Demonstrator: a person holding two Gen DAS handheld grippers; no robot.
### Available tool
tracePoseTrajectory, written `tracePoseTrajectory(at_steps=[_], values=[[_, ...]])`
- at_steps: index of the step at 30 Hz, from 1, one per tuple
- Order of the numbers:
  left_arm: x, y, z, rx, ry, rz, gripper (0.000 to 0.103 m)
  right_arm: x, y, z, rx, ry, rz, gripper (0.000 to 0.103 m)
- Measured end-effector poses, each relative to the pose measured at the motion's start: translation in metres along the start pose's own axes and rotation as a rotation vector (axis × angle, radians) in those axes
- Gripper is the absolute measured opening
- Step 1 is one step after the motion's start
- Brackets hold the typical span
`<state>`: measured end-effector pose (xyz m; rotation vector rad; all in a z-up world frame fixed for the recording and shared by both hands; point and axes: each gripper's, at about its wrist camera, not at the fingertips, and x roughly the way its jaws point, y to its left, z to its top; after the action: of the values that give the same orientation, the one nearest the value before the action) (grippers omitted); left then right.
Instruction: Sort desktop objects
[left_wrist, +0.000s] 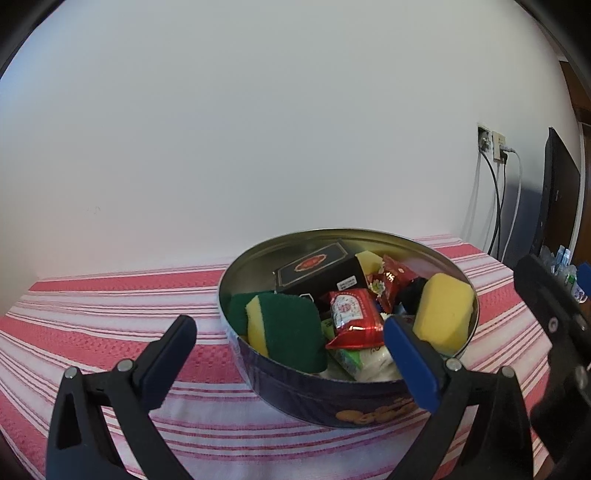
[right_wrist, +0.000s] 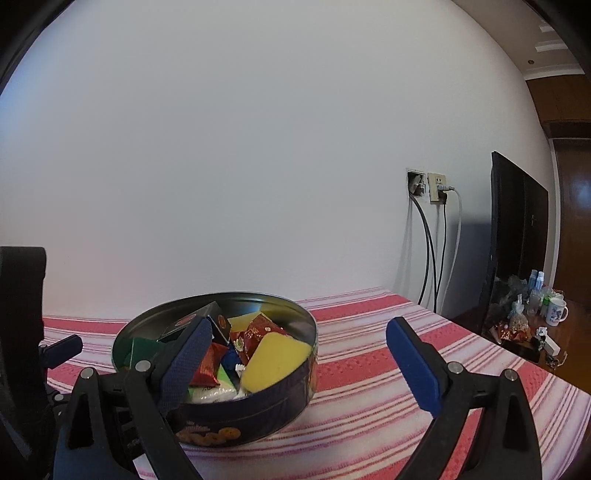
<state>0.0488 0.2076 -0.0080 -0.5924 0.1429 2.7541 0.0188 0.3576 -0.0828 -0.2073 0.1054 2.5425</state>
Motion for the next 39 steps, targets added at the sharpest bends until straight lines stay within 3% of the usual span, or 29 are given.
tracePoseTrajectory(at_steps=[9,15,23,27,39], values=[[-0.009,0.006,-0.003,-0.023,-0.048,0.018,0.102,-0.011,0.011,-0.003,-0.032,-0.032,-0.018,0.098],[-0.012,0.006,-0.005,-0.023,-0.049,0.023,0.103,-0.002,0.002,-0.008,0.028,0.041,-0.016,0.103],[-0.009,0.009,-0.006,-0.037,-0.022,0.039,0.103,-0.012,0.01,-0.007,-0.011,-0.011,-0.035,0.103],[-0.008,0.011,-0.006,-0.039,-0.004,0.04,0.103,-0.013,0.008,-0.007,0.005,-0.02,-0.021,0.103],[-0.023,0.019,0.002,-0.012,-0.063,0.076,0.103,0.008,0.022,0.006,-0.012,0.036,0.049,0.103]])
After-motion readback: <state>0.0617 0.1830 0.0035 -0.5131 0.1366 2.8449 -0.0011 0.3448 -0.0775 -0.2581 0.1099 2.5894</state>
